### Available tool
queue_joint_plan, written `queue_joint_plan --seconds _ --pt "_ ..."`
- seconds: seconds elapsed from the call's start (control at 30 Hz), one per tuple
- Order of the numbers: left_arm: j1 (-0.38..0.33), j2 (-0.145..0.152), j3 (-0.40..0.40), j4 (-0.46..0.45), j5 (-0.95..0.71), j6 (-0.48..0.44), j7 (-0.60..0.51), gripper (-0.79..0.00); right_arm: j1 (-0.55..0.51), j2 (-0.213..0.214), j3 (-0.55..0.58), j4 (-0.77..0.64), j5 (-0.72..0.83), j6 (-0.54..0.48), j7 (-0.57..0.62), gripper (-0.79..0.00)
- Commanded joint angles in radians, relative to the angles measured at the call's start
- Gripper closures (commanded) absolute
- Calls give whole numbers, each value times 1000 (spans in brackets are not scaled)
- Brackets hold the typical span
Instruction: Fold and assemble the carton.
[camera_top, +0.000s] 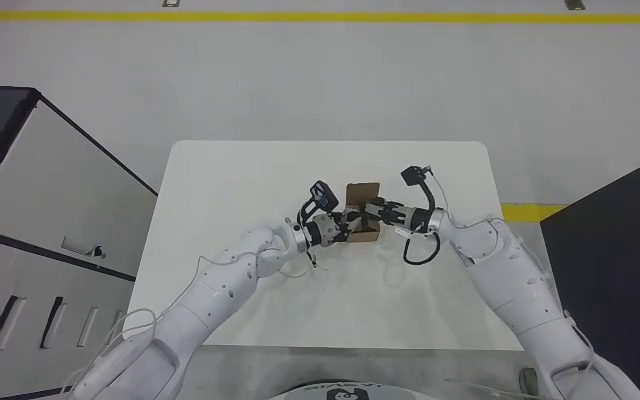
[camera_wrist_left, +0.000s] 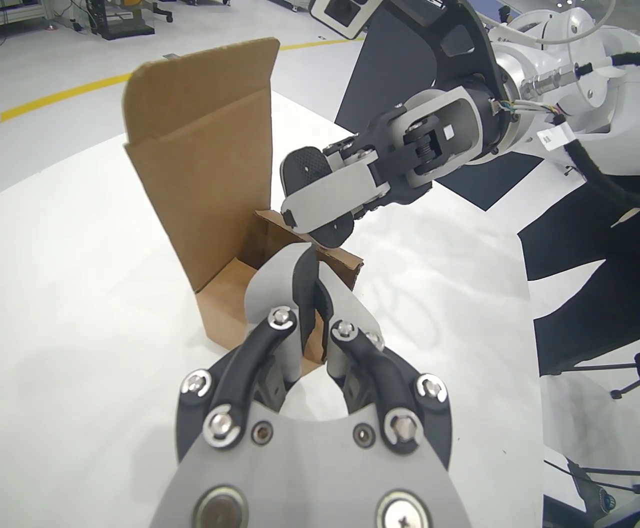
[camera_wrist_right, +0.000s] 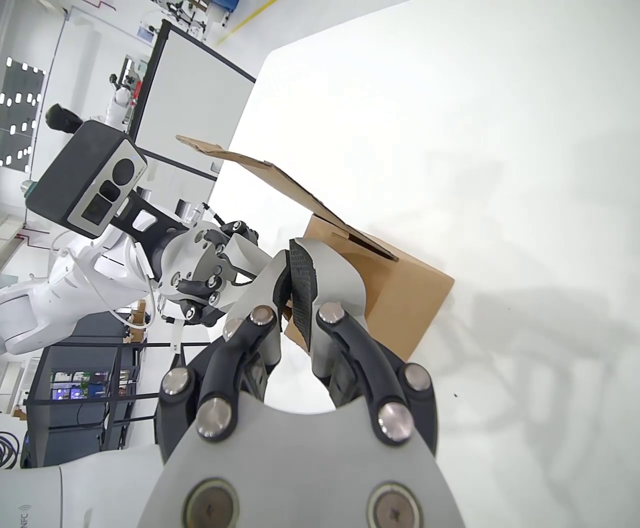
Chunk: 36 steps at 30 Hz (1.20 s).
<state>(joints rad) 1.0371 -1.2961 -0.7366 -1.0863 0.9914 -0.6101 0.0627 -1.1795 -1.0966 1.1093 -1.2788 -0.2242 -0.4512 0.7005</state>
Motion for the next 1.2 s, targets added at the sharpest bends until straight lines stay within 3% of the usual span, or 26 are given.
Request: queue_joint_plan --seconds 0.0,1.17 --pt "1 -1 -2 1 -1 -3 0 0 -5 2 3 -9 -9 9 -1 0" --pt "26 -8 -45 -19 29 -34 -8 0 -23 5 -2 -33 -30 43 2 0"
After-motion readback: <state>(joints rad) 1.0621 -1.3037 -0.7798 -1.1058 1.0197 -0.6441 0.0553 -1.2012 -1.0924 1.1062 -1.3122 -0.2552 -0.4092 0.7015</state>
